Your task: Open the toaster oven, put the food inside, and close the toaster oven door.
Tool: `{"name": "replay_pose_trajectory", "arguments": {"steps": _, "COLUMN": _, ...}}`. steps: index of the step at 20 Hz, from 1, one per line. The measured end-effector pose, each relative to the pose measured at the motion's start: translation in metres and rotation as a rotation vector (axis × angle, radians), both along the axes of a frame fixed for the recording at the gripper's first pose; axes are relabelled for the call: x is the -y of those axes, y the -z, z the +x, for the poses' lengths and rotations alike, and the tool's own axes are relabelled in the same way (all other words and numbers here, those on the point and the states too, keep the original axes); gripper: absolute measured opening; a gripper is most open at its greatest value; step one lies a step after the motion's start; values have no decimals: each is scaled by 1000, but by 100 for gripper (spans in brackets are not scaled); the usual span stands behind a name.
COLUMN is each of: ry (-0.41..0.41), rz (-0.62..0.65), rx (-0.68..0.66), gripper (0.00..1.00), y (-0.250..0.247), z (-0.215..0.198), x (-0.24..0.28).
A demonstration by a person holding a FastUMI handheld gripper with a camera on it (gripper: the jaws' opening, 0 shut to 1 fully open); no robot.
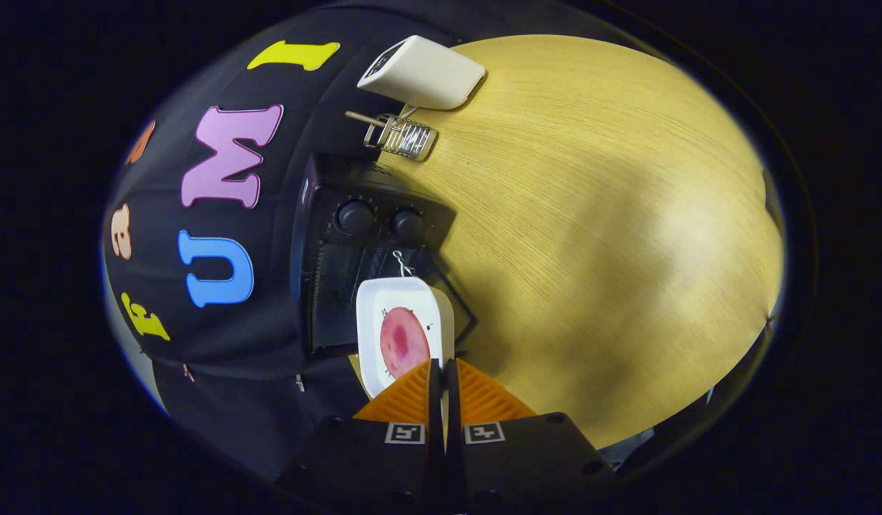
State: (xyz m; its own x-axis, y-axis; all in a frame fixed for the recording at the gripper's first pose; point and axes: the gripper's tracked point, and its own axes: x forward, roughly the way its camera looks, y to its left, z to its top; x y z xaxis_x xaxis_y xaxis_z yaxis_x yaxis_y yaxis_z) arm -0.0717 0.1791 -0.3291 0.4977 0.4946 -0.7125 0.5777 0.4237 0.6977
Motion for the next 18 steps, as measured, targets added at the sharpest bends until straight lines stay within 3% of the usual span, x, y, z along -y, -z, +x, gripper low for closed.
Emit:
{"name": "replay_pose_trajectory", "arguments": {"steps": 11, "ry": 423, "rz": -47, "rx": -49, "gripper": 6, "y": 20, "z": 76, "x": -89}}
{"name": "replay_pose_trajectory", "arguments": {"steps": 18, "ry": 577, "rz": -86, "rx": -69, "gripper": 6, "y": 38, "z": 112, "x": -116}}
